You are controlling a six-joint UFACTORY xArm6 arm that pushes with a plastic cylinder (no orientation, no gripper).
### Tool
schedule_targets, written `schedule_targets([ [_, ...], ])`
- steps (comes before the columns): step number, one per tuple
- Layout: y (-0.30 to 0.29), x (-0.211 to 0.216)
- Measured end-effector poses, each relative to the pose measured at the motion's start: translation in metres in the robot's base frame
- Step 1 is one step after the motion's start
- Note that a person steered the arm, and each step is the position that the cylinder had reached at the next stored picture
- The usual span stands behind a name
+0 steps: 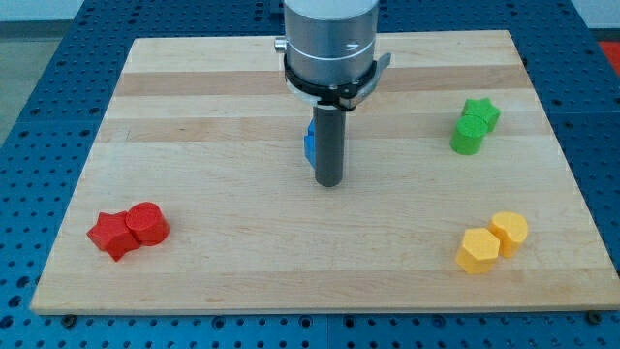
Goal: Place the blue triangle at the left side of the blue cube
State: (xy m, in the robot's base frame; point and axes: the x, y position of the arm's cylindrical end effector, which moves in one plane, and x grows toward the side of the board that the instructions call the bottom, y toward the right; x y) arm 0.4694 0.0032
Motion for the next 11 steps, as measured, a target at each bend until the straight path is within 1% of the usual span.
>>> schedule_targets([
  [3,0.000,-0.016],
  [4,-0.002,-0.002],
  [6,-0.016,0.001],
  [9,-0.016,-0.035],
  [11,-0.016,-0.036],
])
